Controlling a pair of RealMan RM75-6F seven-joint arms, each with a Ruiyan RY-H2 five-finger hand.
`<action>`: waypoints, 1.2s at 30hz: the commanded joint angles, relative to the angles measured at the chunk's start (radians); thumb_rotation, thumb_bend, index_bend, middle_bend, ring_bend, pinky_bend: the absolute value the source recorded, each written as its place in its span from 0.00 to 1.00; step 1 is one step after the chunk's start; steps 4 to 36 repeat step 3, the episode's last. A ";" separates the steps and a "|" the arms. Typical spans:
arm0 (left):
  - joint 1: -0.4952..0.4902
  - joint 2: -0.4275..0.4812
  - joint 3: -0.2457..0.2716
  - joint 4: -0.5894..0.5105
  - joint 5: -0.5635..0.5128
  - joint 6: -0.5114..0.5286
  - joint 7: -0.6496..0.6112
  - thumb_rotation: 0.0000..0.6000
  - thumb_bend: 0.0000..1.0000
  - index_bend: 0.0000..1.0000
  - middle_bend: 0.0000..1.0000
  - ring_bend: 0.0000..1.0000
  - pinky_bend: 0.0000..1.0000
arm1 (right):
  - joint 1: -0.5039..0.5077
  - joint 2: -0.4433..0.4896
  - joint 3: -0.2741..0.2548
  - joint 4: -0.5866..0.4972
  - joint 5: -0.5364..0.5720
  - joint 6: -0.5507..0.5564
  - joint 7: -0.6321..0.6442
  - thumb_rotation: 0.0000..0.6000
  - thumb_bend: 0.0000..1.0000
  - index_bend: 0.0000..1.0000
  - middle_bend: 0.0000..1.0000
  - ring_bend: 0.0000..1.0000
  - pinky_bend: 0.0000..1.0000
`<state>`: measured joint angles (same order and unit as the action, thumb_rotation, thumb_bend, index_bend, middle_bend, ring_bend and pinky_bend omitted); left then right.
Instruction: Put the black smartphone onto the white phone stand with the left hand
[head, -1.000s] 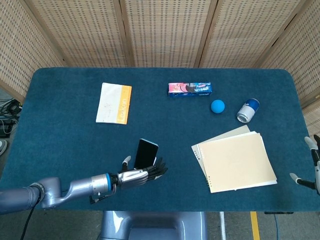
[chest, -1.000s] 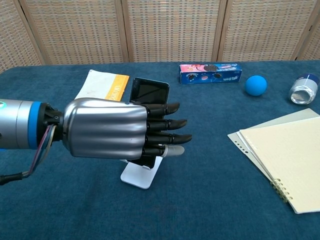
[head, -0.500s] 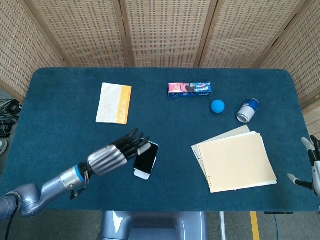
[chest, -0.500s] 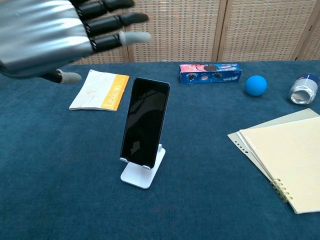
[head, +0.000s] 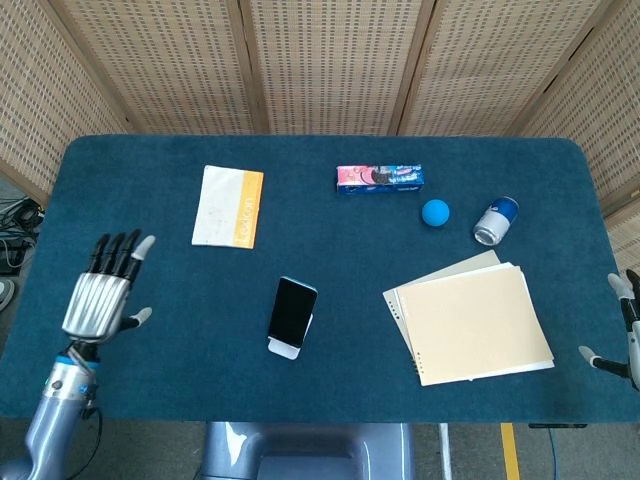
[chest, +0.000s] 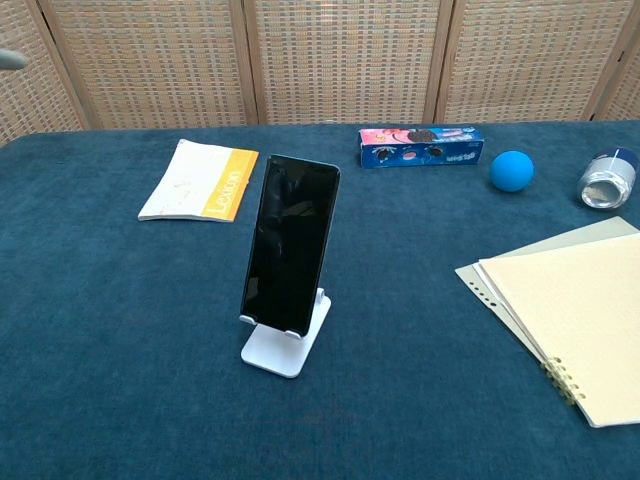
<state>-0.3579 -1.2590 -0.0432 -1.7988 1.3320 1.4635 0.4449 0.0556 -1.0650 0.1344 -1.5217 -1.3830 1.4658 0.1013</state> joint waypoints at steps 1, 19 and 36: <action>0.100 0.020 0.021 -0.030 -0.055 0.060 -0.089 1.00 0.00 0.00 0.00 0.00 0.00 | 0.001 -0.002 0.000 0.000 0.000 0.000 -0.005 1.00 0.00 0.00 0.00 0.00 0.00; 0.113 0.023 0.024 -0.015 -0.049 0.065 -0.097 1.00 0.00 0.00 0.00 0.00 0.00 | 0.002 -0.004 -0.001 0.000 0.000 -0.001 -0.011 1.00 0.00 0.00 0.00 0.00 0.00; 0.113 0.023 0.024 -0.015 -0.049 0.065 -0.097 1.00 0.00 0.00 0.00 0.00 0.00 | 0.002 -0.004 -0.001 0.000 0.000 -0.001 -0.011 1.00 0.00 0.00 0.00 0.00 0.00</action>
